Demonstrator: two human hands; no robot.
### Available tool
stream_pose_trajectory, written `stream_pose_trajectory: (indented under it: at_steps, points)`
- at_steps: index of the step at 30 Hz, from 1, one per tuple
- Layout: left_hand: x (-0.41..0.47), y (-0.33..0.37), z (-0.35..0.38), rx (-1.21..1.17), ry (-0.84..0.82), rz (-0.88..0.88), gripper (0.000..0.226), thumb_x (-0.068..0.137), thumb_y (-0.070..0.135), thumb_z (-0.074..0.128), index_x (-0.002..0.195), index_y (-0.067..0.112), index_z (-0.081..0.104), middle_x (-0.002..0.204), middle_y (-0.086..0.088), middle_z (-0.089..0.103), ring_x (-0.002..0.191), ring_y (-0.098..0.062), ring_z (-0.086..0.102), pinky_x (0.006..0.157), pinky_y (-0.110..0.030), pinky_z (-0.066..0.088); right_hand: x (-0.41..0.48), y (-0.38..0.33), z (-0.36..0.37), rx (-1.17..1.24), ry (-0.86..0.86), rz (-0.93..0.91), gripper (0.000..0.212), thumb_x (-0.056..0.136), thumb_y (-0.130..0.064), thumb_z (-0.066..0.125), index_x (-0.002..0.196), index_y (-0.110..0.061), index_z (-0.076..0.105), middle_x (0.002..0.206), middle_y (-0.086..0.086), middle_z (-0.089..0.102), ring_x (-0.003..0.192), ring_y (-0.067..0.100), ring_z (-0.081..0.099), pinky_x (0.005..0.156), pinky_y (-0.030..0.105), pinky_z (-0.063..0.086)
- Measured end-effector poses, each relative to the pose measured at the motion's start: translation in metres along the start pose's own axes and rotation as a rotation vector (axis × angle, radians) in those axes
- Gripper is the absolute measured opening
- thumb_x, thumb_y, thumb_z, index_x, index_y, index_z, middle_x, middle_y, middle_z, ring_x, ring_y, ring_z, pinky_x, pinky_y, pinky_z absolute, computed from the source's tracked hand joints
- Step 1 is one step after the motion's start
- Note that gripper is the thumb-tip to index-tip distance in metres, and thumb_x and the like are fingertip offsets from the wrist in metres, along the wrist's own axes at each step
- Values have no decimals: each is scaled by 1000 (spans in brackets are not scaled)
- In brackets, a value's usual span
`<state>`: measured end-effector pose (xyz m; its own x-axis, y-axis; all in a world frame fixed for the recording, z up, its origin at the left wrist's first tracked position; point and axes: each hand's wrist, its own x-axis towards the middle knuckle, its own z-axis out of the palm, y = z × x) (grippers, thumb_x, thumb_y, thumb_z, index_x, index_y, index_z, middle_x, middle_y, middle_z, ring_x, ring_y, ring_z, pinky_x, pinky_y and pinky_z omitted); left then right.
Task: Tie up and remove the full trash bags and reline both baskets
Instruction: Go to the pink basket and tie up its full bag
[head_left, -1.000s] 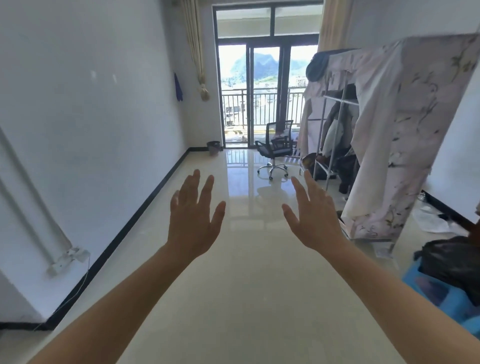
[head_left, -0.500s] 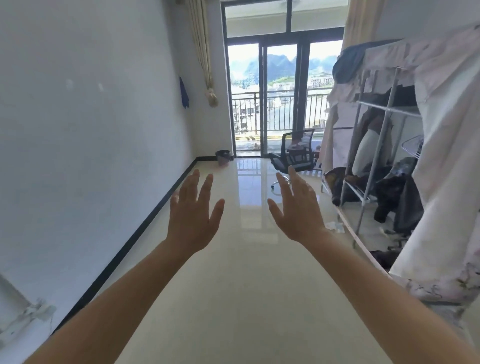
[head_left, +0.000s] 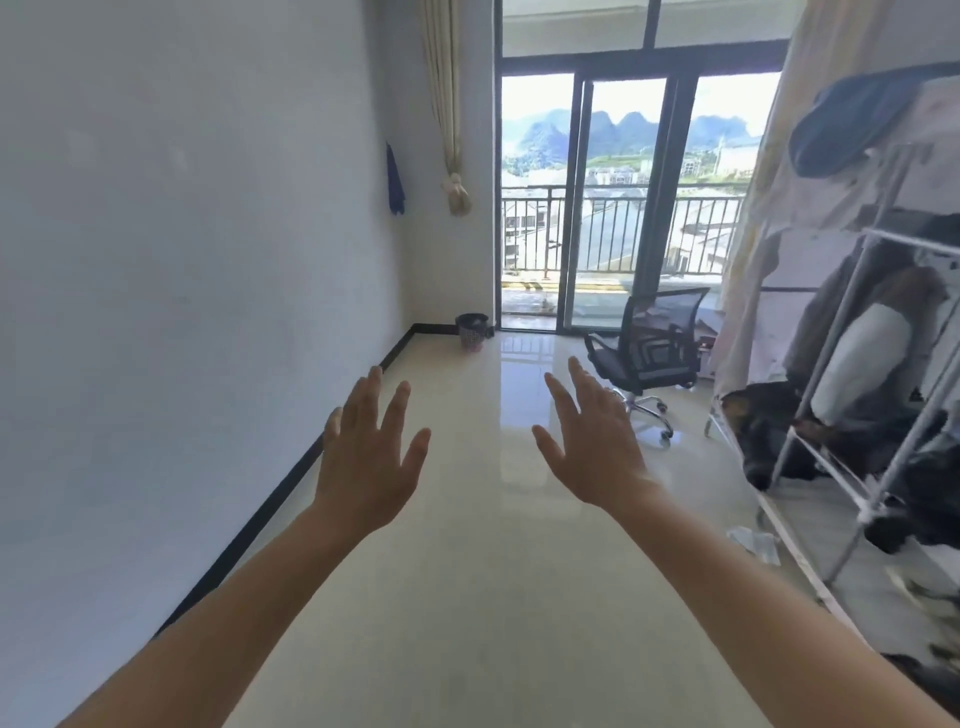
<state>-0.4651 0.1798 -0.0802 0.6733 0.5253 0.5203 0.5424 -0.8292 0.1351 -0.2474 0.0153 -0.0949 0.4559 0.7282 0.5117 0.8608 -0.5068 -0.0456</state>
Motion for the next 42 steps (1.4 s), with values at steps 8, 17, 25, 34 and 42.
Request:
stream_pose_trajectory:
  at_steps: [8, 17, 25, 34, 42]
  points:
    - [225, -16, 150, -27, -33, 58, 68, 96, 56, 22, 151, 16, 31, 163, -15, 15, 148, -32, 19, 112, -58, 28, 181, 105, 121, -36, -5, 37, 67, 99, -48, 44, 154, -14, 28, 163, 18, 15, 147, 35, 26, 118, 51, 26]
    - [484, -22, 315, 49, -139, 129, 72, 95, 58, 15, 154, 17, 26, 164, -14, 13, 150, -32, 17, 114, -57, 26, 434, 219, 271, -25, -99, 34, 68, 101, -51, 36, 157, -16, 21, 165, 17, 6, 150, 34, 16, 121, 50, 15]
    - [677, -127, 412, 13, -20, 1, 68, 96, 53, 25, 153, 16, 29, 162, -14, 18, 149, -31, 18, 115, -55, 23, 668, 228, 402, 52, -84, -44, 67, 100, -49, 39, 155, -14, 25, 164, 19, 11, 149, 35, 18, 121, 50, 17]
    - [903, -241, 563, -55, -69, -89, 67, 96, 52, 29, 153, 15, 29, 162, -15, 19, 148, -31, 19, 113, -54, 25, 902, 260, 562, -11, -162, -48, 68, 100, -50, 40, 156, -17, 23, 164, 17, 9, 149, 34, 18, 121, 49, 12]
    - [1115, -251, 714, -90, -152, -2, 68, 96, 52, 29, 154, 16, 27, 162, -14, 16, 149, -30, 18, 114, -53, 25, 1065, 382, 683, 2, -147, 135, 64, 97, -46, 47, 151, -13, 34, 161, 17, 22, 146, 36, 26, 118, 52, 20]
